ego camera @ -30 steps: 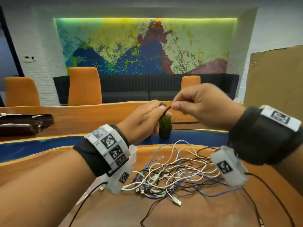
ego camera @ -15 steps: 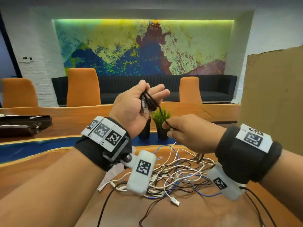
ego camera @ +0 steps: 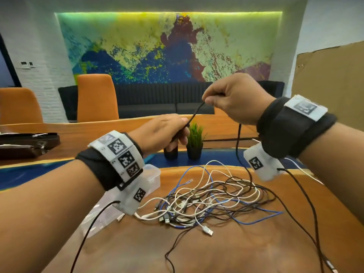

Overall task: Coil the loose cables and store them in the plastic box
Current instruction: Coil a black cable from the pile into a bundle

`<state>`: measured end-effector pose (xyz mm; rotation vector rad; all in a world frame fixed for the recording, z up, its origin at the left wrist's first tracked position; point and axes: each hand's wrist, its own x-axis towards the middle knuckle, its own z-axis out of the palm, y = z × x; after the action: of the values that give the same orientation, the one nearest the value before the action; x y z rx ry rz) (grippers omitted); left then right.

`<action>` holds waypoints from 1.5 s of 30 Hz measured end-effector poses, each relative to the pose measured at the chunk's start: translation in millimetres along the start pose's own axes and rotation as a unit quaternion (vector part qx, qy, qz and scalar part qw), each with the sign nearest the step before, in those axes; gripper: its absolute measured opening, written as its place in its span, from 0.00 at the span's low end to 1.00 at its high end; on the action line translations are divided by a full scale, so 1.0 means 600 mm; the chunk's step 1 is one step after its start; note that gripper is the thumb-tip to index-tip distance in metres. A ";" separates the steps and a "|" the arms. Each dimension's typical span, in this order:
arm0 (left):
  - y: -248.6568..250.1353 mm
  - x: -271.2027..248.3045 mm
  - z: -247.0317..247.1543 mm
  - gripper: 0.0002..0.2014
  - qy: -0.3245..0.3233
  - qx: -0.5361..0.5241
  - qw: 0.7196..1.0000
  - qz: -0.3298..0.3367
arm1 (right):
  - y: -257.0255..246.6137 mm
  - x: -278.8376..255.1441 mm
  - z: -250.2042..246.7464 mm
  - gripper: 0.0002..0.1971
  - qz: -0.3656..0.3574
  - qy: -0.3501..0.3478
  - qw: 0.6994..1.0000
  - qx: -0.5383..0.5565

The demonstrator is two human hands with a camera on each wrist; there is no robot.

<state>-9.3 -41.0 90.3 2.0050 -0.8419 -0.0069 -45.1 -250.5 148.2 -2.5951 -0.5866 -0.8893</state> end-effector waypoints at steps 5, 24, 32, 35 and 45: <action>0.035 -0.017 -0.005 0.18 -0.037 -0.314 0.948 -0.036 | 0.033 0.023 0.052 0.07 0.073 0.101 0.986 0.109; 0.030 0.000 0.012 0.18 0.009 -0.150 0.989 0.007 | -0.014 0.006 0.009 0.06 -0.056 -0.013 0.998 0.032; 0.056 -0.011 -0.017 0.16 0.056 -0.506 0.861 0.003 | 0.007 -0.025 0.105 0.10 0.026 -0.086 0.990 0.106; 0.053 0.005 -0.016 0.14 0.161 -0.271 0.948 0.034 | -0.030 -0.052 0.119 0.09 -0.014 -0.211 0.977 0.007; 0.022 -0.009 0.011 0.20 0.017 -0.010 0.999 0.041 | -0.035 -0.007 0.000 0.06 -0.059 -0.013 0.998 -0.014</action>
<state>-23.0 -47.4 95.1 1.9448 -0.8986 0.0653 -58.5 -233.7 149.2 -2.6224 -0.7457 -0.9080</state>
